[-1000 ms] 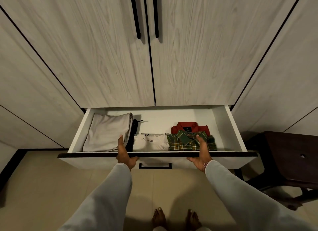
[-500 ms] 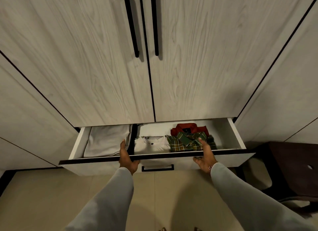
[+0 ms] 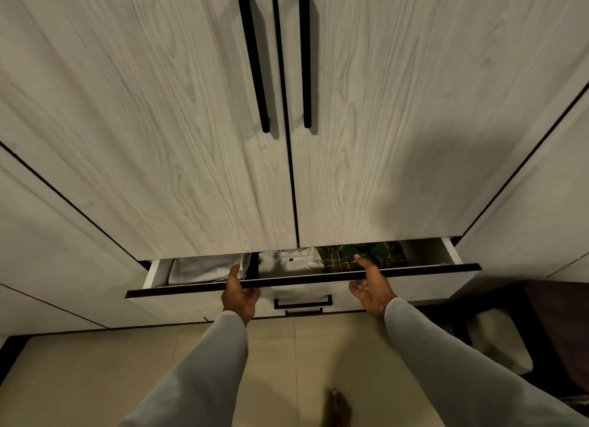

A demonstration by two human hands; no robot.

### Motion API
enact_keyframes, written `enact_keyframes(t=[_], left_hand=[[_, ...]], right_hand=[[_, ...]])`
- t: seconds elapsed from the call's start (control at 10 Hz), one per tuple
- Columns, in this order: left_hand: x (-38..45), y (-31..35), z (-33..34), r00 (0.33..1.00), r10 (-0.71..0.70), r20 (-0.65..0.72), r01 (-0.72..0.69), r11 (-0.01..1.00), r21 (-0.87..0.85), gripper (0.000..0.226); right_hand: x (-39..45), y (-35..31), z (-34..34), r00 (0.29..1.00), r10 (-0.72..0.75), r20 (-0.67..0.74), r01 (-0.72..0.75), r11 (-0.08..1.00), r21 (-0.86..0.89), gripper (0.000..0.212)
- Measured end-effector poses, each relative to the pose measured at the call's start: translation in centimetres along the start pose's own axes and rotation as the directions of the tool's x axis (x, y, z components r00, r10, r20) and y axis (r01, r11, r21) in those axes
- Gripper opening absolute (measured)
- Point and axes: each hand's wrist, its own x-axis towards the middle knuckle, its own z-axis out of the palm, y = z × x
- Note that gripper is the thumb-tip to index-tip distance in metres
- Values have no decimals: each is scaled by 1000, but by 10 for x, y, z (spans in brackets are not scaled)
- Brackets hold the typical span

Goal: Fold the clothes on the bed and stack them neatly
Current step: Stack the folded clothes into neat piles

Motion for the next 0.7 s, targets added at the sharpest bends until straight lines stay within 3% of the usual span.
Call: enact_keyframes(t=[0.1, 0.2, 0.3, 0.4, 0.5, 0.7], left_hand=[[11, 3, 12, 1000, -1, 15, 1, 1000, 18, 38], [24, 6, 17, 999, -18, 31, 17, 999, 46, 36], [33, 9, 23, 998, -40, 43, 34, 992, 118, 48], [40, 12, 31, 1000, -20, 22, 17, 989, 147, 34], [46, 14, 35, 999, -21, 30, 15, 985, 172, 40], [64, 17, 34, 1000, 19, 22, -25, 957, 288, 43]], right_hand=[[15, -1, 16, 999, 26, 21, -26, 999, -42, 97], [28, -7, 24, 999, 34, 22, -33, 998, -54, 83], [41, -20, 28, 998, 47, 46, -44, 998, -54, 75], [50, -34, 38, 997, 50, 67, -44, 995, -87, 65], [53, -38, 47, 996, 26, 82, -17, 994, -111, 53], [68, -37, 52, 998, -6, 63, 14, 993, -119, 50]])
